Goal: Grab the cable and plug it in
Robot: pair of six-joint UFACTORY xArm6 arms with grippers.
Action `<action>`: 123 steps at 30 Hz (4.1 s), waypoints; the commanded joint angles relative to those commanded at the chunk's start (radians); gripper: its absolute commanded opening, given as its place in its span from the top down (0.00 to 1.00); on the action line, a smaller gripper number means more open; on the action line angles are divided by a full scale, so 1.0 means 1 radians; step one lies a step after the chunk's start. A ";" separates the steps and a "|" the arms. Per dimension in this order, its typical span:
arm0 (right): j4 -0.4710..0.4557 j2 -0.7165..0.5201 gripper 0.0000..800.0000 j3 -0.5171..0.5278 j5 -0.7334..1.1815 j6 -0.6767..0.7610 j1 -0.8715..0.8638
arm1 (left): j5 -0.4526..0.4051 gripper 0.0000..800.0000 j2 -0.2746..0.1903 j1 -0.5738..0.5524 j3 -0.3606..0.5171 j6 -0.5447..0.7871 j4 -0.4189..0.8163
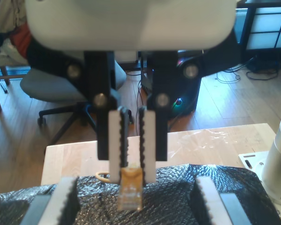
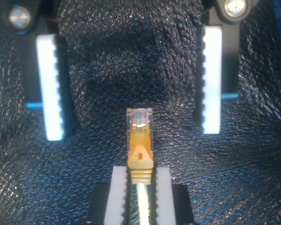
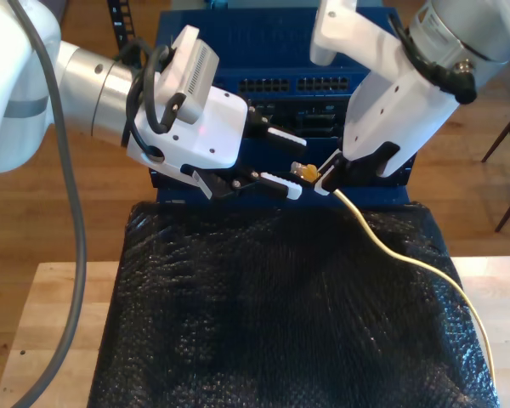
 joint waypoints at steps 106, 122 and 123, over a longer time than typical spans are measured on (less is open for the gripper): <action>0.009 0.011 0.96 -0.005 0.017 0.000 0.005 | 0.002 0.98 0.000 0.002 0.023 0.005 -0.006; 0.008 0.008 0.25 -0.002 0.017 -0.091 -0.003 | 0.015 1.00 0.000 0.003 0.020 -0.002 -0.008; 0.006 0.006 0.23 -0.002 0.017 -0.103 -0.003 | 0.015 1.00 0.000 0.006 0.020 -0.003 -0.006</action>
